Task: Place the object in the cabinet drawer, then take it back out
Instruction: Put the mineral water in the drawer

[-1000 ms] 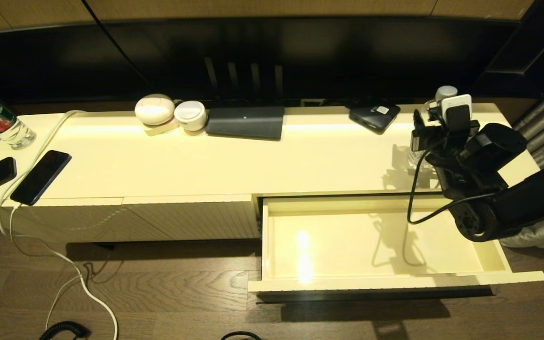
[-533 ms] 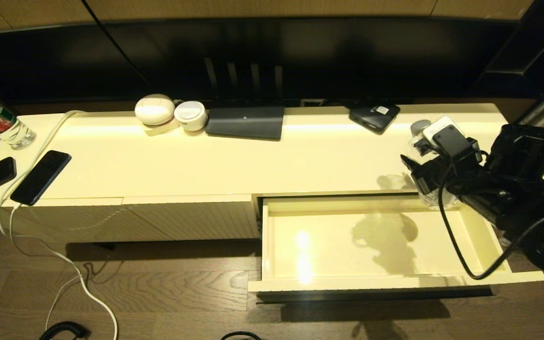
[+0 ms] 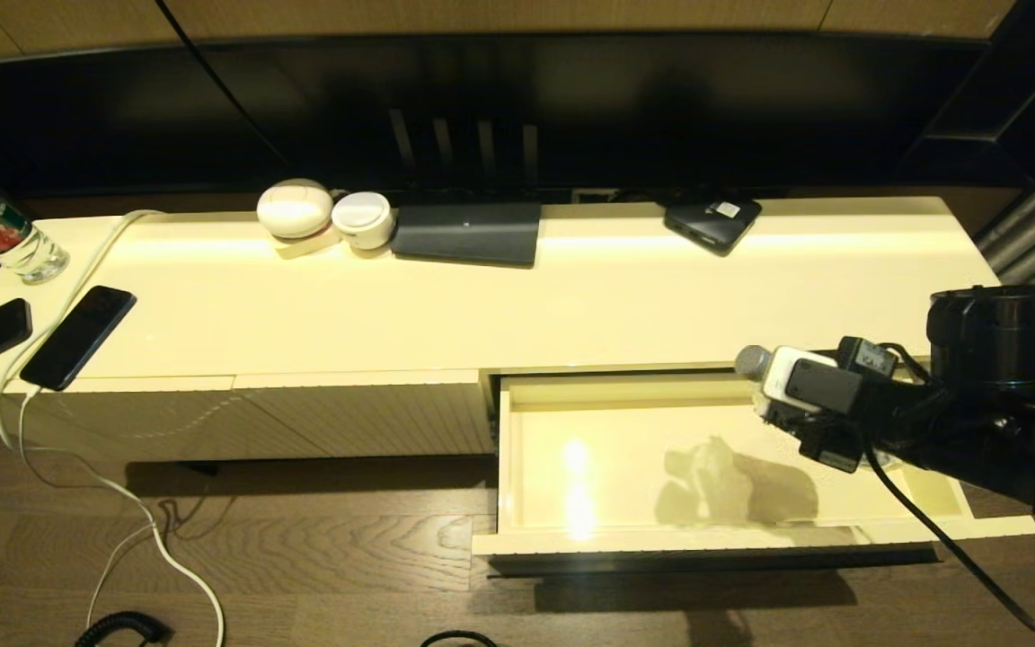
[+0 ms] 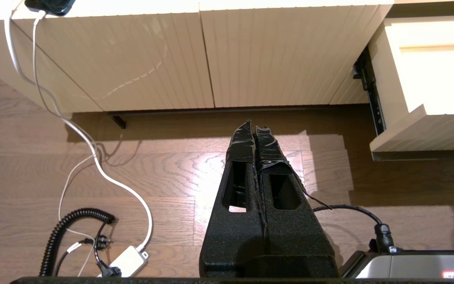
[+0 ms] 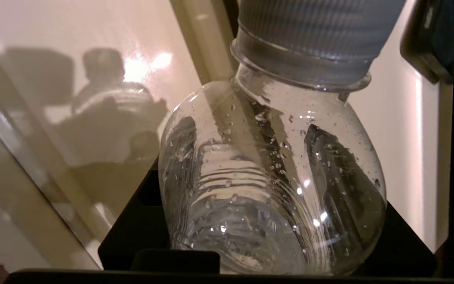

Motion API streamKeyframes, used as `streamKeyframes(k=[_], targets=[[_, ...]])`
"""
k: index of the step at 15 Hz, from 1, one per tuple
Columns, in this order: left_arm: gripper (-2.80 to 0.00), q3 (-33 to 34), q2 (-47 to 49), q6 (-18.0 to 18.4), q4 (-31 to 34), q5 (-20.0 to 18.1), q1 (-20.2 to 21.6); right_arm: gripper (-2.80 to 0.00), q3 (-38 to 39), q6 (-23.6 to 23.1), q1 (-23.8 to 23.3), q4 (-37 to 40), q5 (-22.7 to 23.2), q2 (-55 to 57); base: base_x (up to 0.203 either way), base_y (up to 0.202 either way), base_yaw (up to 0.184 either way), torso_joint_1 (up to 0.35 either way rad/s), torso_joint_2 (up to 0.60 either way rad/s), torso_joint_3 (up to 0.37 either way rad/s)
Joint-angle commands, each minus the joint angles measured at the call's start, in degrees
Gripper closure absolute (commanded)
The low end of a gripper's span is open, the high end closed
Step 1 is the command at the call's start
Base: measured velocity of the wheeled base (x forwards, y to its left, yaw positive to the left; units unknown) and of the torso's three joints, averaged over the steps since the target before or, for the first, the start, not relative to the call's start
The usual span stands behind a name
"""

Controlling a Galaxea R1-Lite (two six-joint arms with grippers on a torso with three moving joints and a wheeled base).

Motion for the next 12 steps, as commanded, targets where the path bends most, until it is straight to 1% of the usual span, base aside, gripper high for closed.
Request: streamKeyframes(k=[1, 2, 4, 5, 6, 7, 8, 9, 11, 12], targets=[[0.00, 0.09, 0.00, 0.02, -0.02, 0.09, 0.00, 0.00, 1.37, -9.24, -1.48, 0.35, 2.08, 1.73, 0.000, 0.000, 0.000, 0.000, 0.00, 0.000], [0.00, 0.09, 0.00, 0.02, -0.02, 0.09, 0.00, 0.00, 1.53, -9.84, -1.76, 0.50, 2.50, 1.96, 0.000, 0.000, 0.000, 0.000, 0.00, 0.000], [0.00, 0.09, 0.00, 0.02, -0.02, 0.00, 0.00, 0.00, 1.37, -13.22, -2.01, 5.54, 3.33, 3.61, 0.000, 0.000, 0.000, 0.000, 0.00, 0.000], [0.00, 0.09, 0.00, 0.02, -0.02, 0.00, 0.00, 0.00, 1.04, -14.19, -2.26, 6.88, 4.38, 4.56, 0.000, 0.000, 0.000, 0.000, 0.00, 0.000], [0.00, 0.09, 0.00, 0.02, -0.02, 0.09, 0.00, 0.00, 0.69, -15.83, -2.78, 8.07, 5.68, 5.80, 0.000, 0.000, 0.000, 0.000, 0.00, 0.000], [0.00, 0.09, 0.00, 0.02, -0.02, 0.09, 0.00, 0.00, 0.45, -16.50, -3.06, 8.27, 5.93, 6.06, 0.000, 0.000, 0.000, 0.000, 0.00, 0.000], [0.00, 0.09, 0.00, 0.02, -0.02, 0.00, 0.00, 0.00, -0.10, -20.51, -4.06, 9.02, 6.53, 7.44, 0.000, 0.000, 0.000, 0.000, 0.00, 0.000], [0.00, 0.09, 0.00, 0.02, -0.02, 0.09, 0.00, 0.00, -1.08, -23.23, -5.16, 11.25, 7.28, 8.53, 0.000, 0.000, 0.000, 0.000, 0.00, 0.000], [0.00, 0.09, 0.00, 0.02, -0.02, 0.09, 0.00, 0.00, -2.94, -24.07, -5.44, 15.87, 7.58, 9.60, 0.000, 0.000, 0.000, 0.000, 0.00, 0.000], [0.00, 0.18, 0.00, 0.02, -0.02, 0.02, 0.00, 0.00, -3.59, -24.67, -5.45, 16.38, 8.07, 10.21, 0.000, 0.000, 0.000, 0.000, 0.00, 0.000]])
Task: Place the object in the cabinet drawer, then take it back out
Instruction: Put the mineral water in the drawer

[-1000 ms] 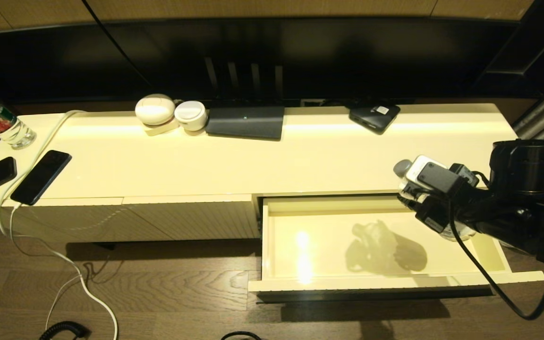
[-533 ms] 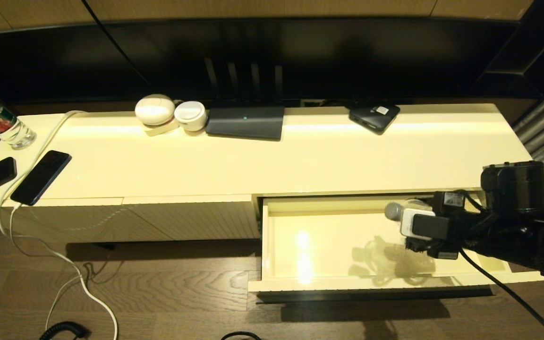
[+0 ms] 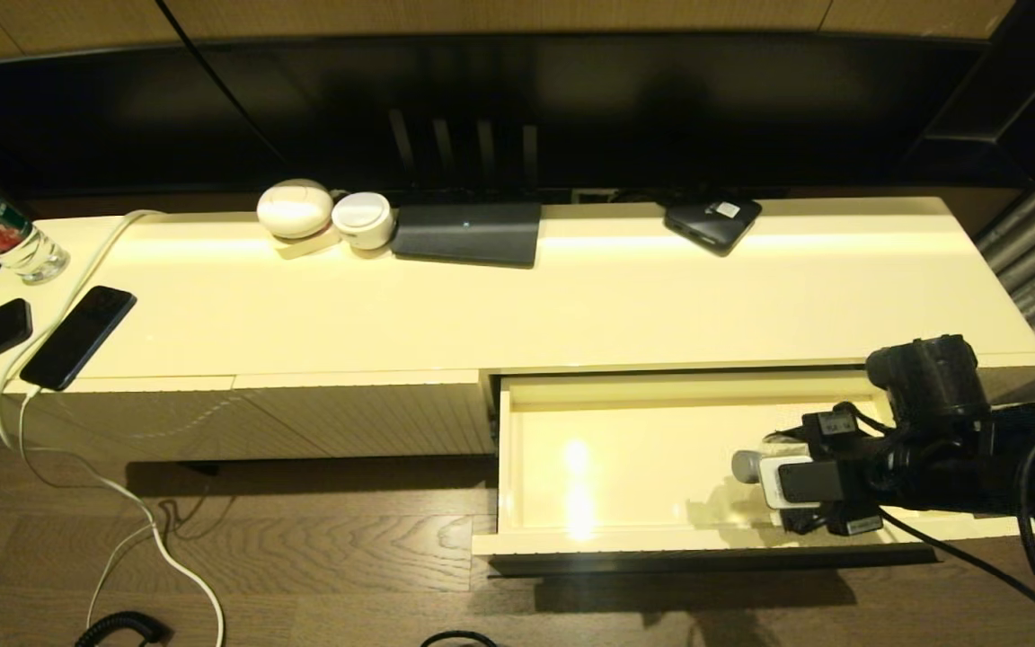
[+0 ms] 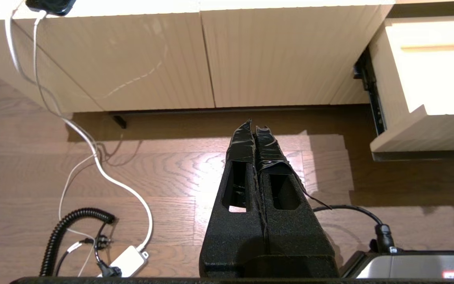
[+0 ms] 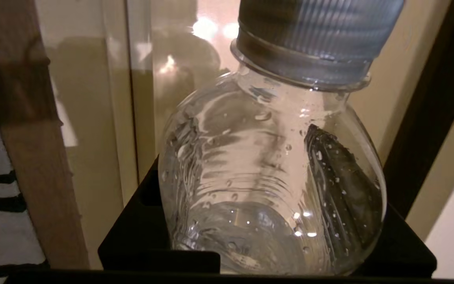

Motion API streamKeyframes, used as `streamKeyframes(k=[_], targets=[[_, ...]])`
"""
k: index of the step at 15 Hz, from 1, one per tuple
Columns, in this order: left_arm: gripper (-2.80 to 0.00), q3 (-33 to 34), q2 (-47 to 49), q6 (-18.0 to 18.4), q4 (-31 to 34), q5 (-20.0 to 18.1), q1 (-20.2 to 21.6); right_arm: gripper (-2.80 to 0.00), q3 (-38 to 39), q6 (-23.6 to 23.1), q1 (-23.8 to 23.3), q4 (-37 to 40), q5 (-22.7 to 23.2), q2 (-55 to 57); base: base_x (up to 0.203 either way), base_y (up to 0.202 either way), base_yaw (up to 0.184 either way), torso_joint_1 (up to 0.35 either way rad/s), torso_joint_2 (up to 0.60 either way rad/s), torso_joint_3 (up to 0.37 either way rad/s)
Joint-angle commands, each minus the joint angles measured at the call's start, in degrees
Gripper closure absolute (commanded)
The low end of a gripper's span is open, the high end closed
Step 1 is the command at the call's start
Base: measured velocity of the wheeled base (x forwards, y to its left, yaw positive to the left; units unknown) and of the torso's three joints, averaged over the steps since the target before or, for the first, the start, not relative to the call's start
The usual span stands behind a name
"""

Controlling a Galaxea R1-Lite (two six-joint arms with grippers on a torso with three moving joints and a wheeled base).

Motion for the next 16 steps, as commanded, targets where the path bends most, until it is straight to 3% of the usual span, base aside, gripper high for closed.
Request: streamKeyframes(k=[1, 9, 12, 13, 16], targets=[[0.00, 0.17, 0.00, 0.00, -0.04, 0.06, 0.00, 0.00, -1.92, -2.38, -0.50, 0.87, 0.74, 2.53, 0.000, 0.000, 0.000, 0.000, 0.00, 0.000], [0.00, 0.09, 0.00, 0.00, -0.04, 0.06, 0.00, 0.00, -3.21, -8.29, -0.92, 3.01, 0.77, 5.02, 0.000, 0.000, 0.000, 0.000, 0.00, 0.000], [0.00, 0.09, 0.00, 0.00, -0.04, -0.02, 0.00, 0.00, -3.93, -8.55, -0.48, 3.89, 0.75, 6.36, 0.000, 0.000, 0.000, 0.000, 0.00, 0.000], [0.00, 0.09, 0.00, 0.00, -0.04, 0.06, 0.00, -2.80, -3.95, -8.55, -0.39, 3.88, 0.67, 6.46, 0.000, 0.000, 0.000, 0.000, 0.00, 0.000], [0.00, 0.17, 0.00, 0.00, -0.04, 0.06, 0.00, -2.80, -5.18, -8.11, 0.05, 3.88, 0.23, 7.08, 0.000, 0.000, 0.000, 0.000, 0.00, 0.000]])
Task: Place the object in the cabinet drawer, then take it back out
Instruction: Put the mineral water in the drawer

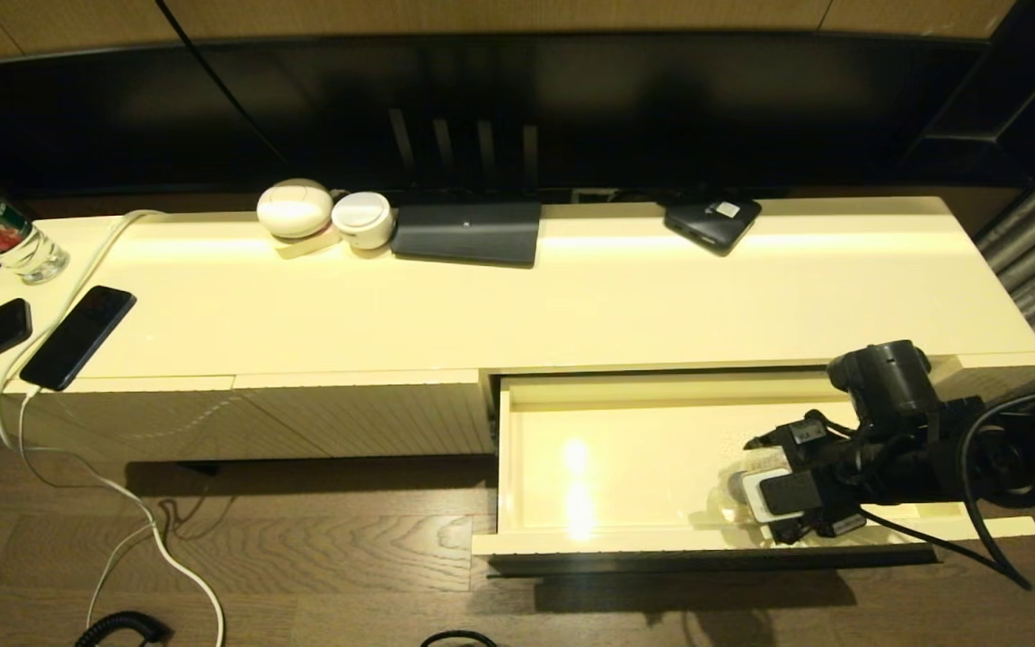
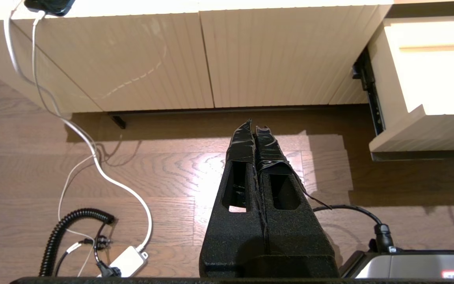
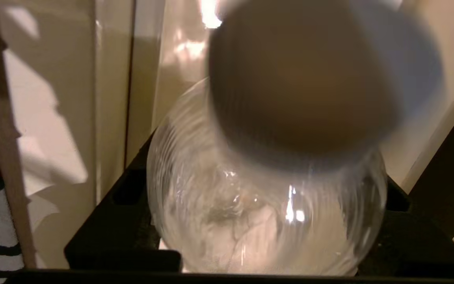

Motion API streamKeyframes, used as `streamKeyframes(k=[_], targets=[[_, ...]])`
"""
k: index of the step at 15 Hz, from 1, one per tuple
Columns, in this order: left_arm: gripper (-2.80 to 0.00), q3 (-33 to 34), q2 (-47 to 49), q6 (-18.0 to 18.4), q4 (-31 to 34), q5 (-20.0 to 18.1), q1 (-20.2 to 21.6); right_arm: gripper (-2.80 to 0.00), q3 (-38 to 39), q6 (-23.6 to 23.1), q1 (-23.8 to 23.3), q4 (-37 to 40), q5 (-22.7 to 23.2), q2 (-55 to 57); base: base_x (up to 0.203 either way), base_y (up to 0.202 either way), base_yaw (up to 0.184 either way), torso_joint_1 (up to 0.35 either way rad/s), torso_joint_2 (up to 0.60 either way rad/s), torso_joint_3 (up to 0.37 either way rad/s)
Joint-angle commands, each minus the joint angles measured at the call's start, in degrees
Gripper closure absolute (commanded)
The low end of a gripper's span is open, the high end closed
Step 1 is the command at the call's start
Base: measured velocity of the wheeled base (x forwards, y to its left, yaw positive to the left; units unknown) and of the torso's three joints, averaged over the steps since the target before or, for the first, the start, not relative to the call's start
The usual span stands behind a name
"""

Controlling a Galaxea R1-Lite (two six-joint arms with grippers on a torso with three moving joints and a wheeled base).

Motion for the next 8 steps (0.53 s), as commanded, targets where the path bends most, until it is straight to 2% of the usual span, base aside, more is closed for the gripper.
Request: streamKeyframes(k=[1, 8], targets=[[0.00, 0.10, 0.00, 0.01, -0.02, -0.03, 0.00, -2.80, -0.24, -0.49, 0.18, 0.16, 0.02, 0.67, 0.000, 0.000, 0.000, 0.000, 0.00, 0.000], [0.00, 0.09, 0.00, 0.01, -0.02, 0.04, 0.00, -2.80, -1.89, 0.54, 0.85, 0.00, -0.37, 1.09, 0.000, 0.000, 0.000, 0.000, 0.00, 0.000]])
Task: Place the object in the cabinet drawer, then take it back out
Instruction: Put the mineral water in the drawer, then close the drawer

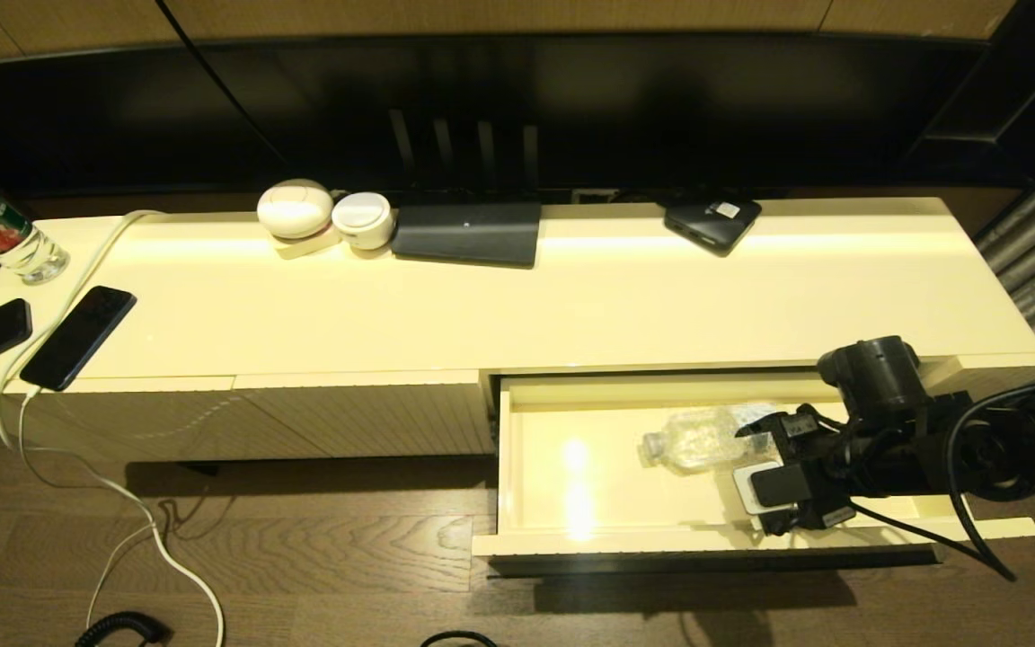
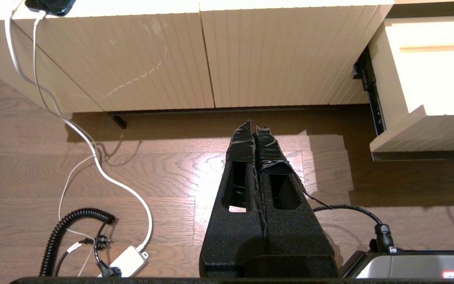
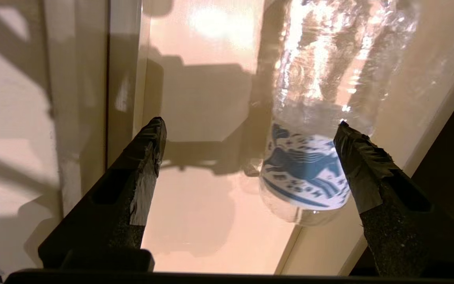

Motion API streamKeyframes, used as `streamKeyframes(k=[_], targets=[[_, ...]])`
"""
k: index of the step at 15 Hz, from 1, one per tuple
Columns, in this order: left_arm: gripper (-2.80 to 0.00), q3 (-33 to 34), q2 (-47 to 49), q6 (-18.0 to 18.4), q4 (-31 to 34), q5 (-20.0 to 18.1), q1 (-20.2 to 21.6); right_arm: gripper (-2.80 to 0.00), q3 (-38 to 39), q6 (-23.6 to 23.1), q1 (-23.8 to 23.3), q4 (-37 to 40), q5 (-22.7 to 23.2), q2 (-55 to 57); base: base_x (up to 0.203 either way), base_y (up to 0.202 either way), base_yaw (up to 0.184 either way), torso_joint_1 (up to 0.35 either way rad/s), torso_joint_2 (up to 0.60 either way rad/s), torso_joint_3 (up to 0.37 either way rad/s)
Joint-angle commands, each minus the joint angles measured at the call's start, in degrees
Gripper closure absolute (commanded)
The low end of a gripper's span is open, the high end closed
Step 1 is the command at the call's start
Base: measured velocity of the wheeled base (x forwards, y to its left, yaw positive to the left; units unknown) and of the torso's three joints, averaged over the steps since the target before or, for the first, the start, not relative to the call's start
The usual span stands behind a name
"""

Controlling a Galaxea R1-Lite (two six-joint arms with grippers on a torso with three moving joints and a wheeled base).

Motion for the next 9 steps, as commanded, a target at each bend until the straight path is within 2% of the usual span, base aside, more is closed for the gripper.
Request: streamKeyframes(k=[1, 5, 9], targets=[[0.00, 0.17, 0.00, 0.00, -0.02, 0.01, 0.00, -2.80, -1.10, 1.28, 0.23, 0.00, 0.09, -1.08, 0.000, 0.000, 0.000, 0.000, 0.00, 0.000], [0.00, 0.09, 0.00, 0.00, -0.02, -0.07, 0.00, -2.80, -3.54, 4.97, -0.81, 0.26, 0.35, -8.24, 0.000, 0.000, 0.000, 0.000, 0.00, 0.000], [0.00, 0.16, 0.00, 0.00, -0.02, 0.01, 0.00, -2.80, -2.81, 5.72, -1.81, 4.50, 0.48, -15.50, 0.000, 0.000, 0.000, 0.000, 0.00, 0.000]])
